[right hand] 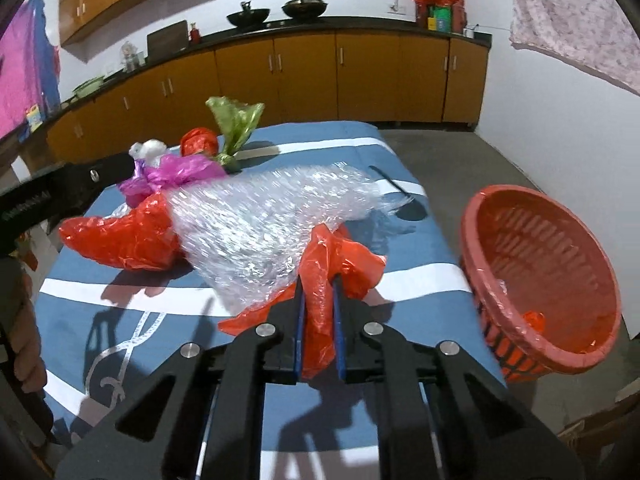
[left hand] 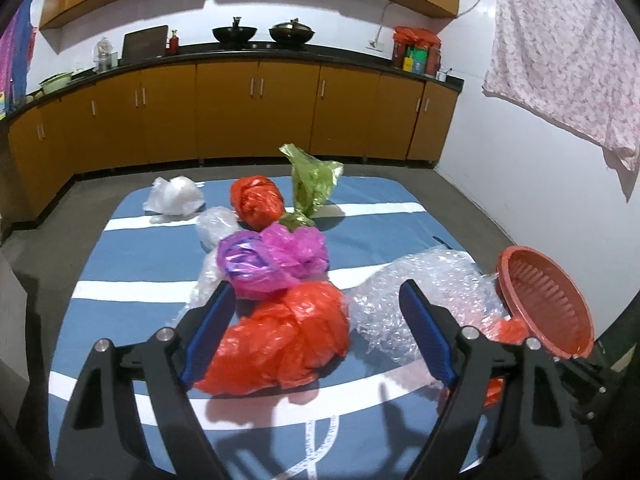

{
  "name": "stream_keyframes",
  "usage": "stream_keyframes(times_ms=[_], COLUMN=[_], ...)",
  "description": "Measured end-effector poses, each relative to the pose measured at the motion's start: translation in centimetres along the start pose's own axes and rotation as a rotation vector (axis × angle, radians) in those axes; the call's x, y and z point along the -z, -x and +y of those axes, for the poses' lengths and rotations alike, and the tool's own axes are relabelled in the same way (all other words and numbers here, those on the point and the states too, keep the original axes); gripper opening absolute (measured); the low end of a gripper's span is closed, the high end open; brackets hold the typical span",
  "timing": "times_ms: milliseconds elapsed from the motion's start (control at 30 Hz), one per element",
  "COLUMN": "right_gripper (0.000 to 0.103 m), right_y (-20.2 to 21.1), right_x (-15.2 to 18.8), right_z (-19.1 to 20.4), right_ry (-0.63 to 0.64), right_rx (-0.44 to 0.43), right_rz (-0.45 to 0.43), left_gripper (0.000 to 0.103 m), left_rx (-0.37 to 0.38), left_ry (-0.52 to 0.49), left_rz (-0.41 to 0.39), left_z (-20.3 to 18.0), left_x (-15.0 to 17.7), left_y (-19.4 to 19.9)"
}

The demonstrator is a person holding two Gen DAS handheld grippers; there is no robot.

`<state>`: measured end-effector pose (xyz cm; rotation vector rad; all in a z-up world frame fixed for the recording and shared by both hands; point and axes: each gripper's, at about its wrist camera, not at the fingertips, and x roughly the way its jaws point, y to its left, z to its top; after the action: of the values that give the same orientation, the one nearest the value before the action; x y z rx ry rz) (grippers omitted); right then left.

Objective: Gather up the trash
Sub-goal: 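Grasp bubble wrap with left tool while right tool carries red bag to basket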

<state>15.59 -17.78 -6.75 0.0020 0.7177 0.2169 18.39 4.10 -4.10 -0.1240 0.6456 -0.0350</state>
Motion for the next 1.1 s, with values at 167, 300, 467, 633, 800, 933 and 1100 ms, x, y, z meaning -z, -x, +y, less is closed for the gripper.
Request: stream_keyframes(times_ms=[167, 300, 467, 633, 800, 933, 1100], right_gripper=[0.010, 0.010, 0.010, 0.010, 0.010, 0.010, 0.010], right_y=[2.4, 3.4, 5.0, 6.4, 7.9, 8.7, 9.4], right_x=[-1.0, -1.8, -2.0, -1.7, -1.2, -1.0, -1.2], right_z=[0.9, 0.9, 0.8, 0.5, -1.4, -3.6, -6.0], right_ry=[0.098, 0.082, 0.072, 0.071, 0.029, -0.019, -0.063], right_rx=[-0.007, -0.024, -0.023, 0.007, 0.065, 0.114, 0.166], right_rz=[-0.083, -0.115, -0.152, -0.172, -0.187, -0.201, -0.221], left_gripper=[0.080, 0.080, 0.080, 0.080, 0.080, 0.080, 0.080], left_rx=[0.003, 0.000, -0.003, 0.013, 0.041, 0.064, 0.090], left_ry=[0.003, 0.008, 0.014, 0.015, 0.002, -0.014, -0.037], left_rz=[0.009, 0.002, -0.019, -0.035, -0.033, -0.019, 0.020], left_z=[-0.4, 0.0, 0.5, 0.2, -1.1, -2.5, -4.6], left_x=[0.4, 0.5, 0.2, 0.2, 0.6, 0.9, 1.5], left_y=[-0.2, 0.5, 1.8, 2.9, 3.3, 3.1, 1.7])
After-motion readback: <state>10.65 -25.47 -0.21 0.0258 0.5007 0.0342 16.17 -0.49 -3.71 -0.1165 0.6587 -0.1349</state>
